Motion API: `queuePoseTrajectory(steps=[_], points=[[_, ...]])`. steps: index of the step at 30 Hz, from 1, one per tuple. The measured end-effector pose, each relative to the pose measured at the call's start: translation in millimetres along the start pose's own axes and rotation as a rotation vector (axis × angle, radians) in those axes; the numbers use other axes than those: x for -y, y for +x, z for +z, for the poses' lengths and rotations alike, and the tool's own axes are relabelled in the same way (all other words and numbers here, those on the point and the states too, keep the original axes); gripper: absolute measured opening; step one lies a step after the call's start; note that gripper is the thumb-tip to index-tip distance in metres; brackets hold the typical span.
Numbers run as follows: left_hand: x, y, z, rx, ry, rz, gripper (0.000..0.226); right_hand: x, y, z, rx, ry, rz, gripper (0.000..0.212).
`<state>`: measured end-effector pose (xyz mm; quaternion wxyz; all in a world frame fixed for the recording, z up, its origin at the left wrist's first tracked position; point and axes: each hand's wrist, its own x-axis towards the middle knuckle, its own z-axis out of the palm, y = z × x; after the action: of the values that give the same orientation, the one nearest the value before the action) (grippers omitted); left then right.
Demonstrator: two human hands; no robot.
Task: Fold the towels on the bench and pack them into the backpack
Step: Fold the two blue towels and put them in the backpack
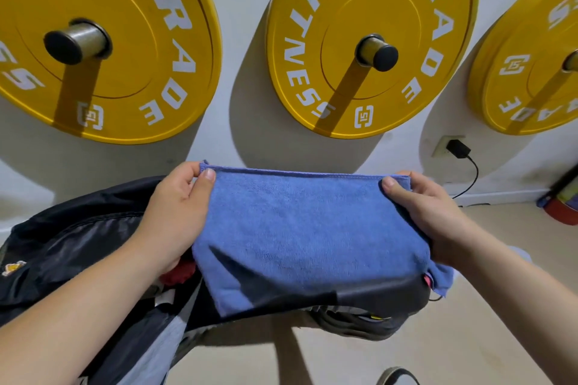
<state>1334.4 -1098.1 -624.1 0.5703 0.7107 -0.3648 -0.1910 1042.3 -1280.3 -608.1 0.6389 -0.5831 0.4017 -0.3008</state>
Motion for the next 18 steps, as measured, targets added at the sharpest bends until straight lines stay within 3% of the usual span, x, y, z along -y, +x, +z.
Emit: queuePoseTrajectory(steps=[6, 10, 18], points=[[28.1, 3.2, 5.2, 0.104, 0.138, -0.110, 0.041, -30.3, 14.8, -4.7, -0.113, -0.350, 0.006, 0.028], [45.7, 5.5, 10.1, 0.158, 0.040, -0.236, 0.024, -50.1, 24.6, -2.6, -0.162, -0.325, 0.064, 0.027], [50.5, 8.0, 23.3, 0.118, 0.007, -0.331, 0.024, -51.9, 28.7, 16.3, -0.215, -0.192, 0.107, 0.024]])
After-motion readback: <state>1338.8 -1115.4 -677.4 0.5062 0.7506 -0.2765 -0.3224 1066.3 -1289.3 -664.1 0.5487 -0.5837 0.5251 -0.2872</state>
